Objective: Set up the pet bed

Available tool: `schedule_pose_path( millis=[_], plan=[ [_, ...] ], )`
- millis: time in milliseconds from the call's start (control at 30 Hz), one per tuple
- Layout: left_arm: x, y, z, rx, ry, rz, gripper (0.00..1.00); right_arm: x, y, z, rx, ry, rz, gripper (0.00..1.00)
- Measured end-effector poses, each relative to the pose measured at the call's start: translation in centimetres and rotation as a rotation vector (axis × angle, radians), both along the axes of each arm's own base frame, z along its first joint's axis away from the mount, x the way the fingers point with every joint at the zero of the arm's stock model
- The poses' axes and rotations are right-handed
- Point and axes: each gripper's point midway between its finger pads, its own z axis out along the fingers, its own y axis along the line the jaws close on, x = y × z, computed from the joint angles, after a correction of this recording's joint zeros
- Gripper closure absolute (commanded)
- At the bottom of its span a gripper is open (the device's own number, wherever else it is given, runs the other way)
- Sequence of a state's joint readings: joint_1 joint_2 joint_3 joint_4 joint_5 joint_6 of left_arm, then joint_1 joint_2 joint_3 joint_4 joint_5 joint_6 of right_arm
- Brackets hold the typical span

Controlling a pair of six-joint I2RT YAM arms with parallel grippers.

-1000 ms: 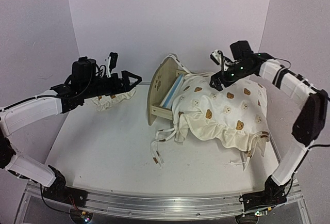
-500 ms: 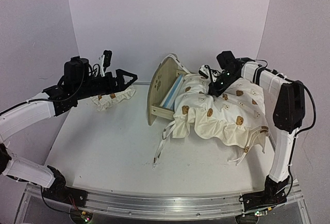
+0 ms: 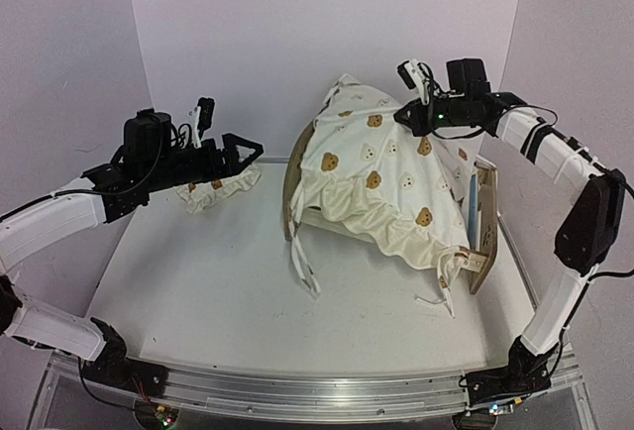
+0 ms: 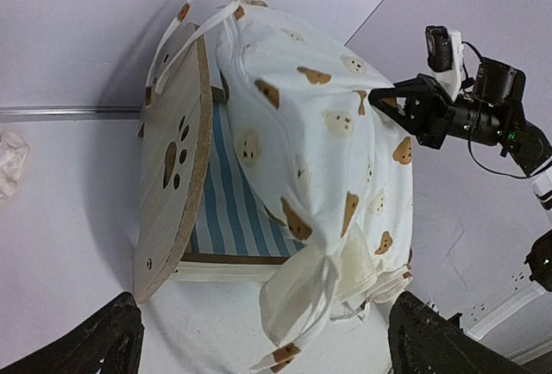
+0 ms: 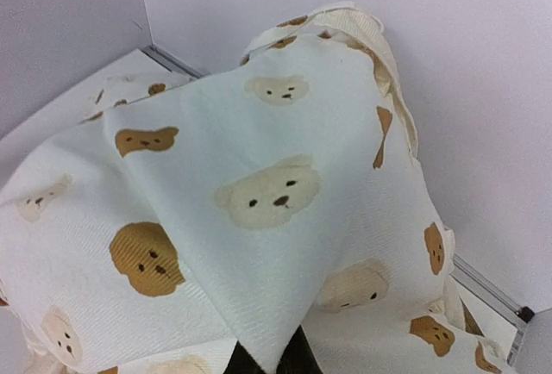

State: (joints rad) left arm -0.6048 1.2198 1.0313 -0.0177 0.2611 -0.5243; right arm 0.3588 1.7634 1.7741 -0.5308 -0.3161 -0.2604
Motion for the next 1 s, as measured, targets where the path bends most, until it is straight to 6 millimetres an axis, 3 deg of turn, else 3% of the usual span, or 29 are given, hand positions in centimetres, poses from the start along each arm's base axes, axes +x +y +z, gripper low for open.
schedule_pose_path(
  millis=[67, 200, 400, 500, 767, 1000],
  plan=[
    [0.0, 0.0, 0.0, 0.0, 0.0, 0.003, 0.01, 0.6, 0.5, 0.9, 0.06, -0.018, -0.011, 1.0],
    [-0.2, 0.2, -0.1, 0.0, -0.001, 0.005, 0.01, 2.6, 0.9, 0.6, 0.073, -0.024, -0.042, 1.0],
    [-0.7, 1.1, 0.4, 0.003, -0.007, 0.031, 0.01, 4.8, 0.5, -4.4, -0.062, 0.029, -0.095, 1.0],
    [-0.7, 1.2, 0.1, 0.01, 0.001, 0.035, 0.01, 5.2, -0.3, -5.6, -0.161, 0.029, -0.151, 1.0],
    [-0.1, 0.6, -2.2, 0.047, 0.056, 0.027, 0.01, 4.4, -1.1, -4.1, -0.388, -0.05, -0.227, 1.0],
    [0.4, 0.1, -3.6, 0.067, 0.089, 0.019, 0.01, 2.9, -3.8, -2.1, -0.509, -0.079, -0.257, 1.0]
  ],
)
